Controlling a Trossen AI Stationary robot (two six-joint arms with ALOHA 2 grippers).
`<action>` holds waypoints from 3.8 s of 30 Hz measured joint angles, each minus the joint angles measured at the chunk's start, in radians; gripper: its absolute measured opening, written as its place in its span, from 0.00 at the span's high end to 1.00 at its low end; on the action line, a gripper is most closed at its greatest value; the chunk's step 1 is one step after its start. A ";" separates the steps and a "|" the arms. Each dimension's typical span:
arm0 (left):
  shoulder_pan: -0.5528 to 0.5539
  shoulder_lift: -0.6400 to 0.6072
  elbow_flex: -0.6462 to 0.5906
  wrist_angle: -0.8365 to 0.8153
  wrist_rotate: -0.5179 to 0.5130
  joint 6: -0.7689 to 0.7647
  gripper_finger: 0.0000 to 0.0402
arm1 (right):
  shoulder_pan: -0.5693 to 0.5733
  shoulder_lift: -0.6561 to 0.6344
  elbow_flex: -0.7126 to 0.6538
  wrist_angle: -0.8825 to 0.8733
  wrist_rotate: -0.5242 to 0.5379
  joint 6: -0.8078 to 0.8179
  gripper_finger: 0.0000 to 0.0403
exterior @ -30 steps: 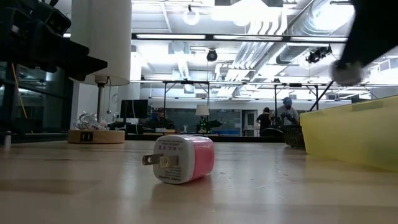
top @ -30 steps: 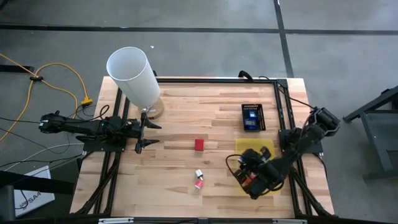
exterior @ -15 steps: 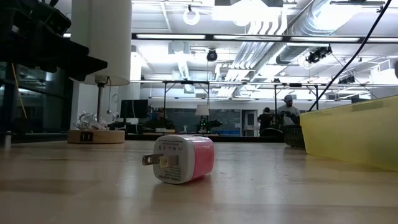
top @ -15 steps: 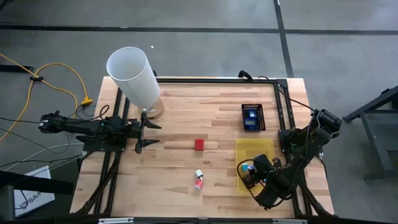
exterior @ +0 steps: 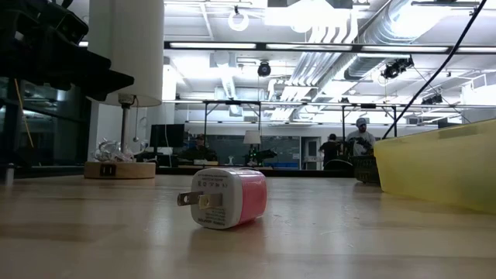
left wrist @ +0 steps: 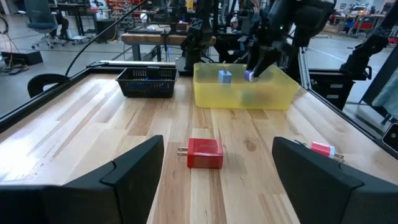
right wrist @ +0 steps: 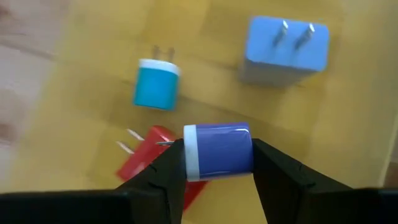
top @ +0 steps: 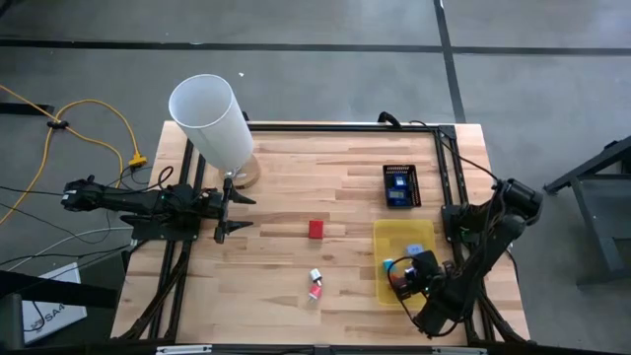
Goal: Pick & Place Office items
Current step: Put the purple charger adapter into the yellow bin, then put the red charger adapter into the yellow bin
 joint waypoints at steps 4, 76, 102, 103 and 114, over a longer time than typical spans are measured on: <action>0.000 0.000 0.000 0.000 0.000 0.000 0.27 | -0.001 0.017 -0.013 -0.002 -0.023 0.011 0.64; 0.000 0.000 0.000 0.000 0.000 0.000 0.27 | -0.010 0.013 -0.023 -0.012 0.078 0.006 0.56; 0.000 0.000 0.000 0.000 0.000 0.000 0.27 | -0.188 0.013 -0.023 0.404 0.342 -0.640 0.56; 0.000 0.000 0.000 0.000 0.000 0.000 0.27 | -0.187 0.013 -0.023 0.404 0.341 -0.640 0.56; 0.000 0.000 0.000 0.000 0.000 0.000 0.27 | -0.187 0.011 -0.023 0.403 0.345 -0.648 0.56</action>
